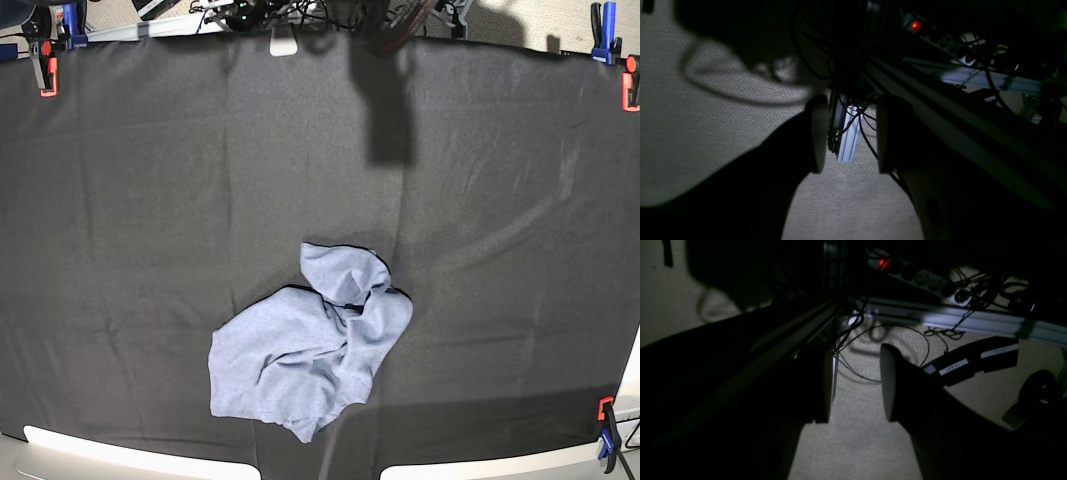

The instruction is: Layout the t-shirt on the table in an organized manner, then fold the t-shirt properly

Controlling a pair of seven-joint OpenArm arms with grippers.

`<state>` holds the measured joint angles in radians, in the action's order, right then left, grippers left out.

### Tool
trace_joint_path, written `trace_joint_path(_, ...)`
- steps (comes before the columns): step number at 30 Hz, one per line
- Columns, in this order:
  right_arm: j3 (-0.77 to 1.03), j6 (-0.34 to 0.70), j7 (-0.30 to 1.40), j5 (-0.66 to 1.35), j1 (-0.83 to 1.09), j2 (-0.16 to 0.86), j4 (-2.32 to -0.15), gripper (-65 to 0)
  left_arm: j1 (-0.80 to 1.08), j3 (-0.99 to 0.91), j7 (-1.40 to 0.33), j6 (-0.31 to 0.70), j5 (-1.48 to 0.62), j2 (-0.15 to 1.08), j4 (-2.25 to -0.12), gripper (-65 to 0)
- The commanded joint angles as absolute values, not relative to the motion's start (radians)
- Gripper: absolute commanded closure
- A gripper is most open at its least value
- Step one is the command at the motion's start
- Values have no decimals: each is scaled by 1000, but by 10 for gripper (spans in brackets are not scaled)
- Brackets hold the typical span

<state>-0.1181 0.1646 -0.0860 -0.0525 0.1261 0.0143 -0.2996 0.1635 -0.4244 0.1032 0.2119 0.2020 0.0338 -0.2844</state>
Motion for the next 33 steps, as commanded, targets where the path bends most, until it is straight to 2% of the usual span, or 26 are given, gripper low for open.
trace_joint_path(1,-119,167,-97,-54,131,17,-305,-235,169,-422,101,221,197,37,-290,-215)
trace_joint_path(6,-119,167,-98,-53,146,20,-306,-236,186,-422,102,221,197,36,-304,-215)
trace_joint_path(12,-119,167,-101,-53,176,48,-317,-235,269,-422,105,225,175,37,-418,-215)
trace_joint_path(18,-119,170,-100,-52,237,59,-384,-235,345,-422,104,376,121,36,-526,-215)
trace_joint_path(26,-119,173,-78,-41,393,72,-594,-236,452,-421,93,394,77,37,-651,-215)
trace_joint_path(29,-119,179,-61,41,458,94,-693,-235,510,-421,86,394,-7,36,-729,-215)
trace_joint_path(33,-119,179,-31,90,539,125,-824,-235,574,-421,50,394,-10,40,-847,-215)
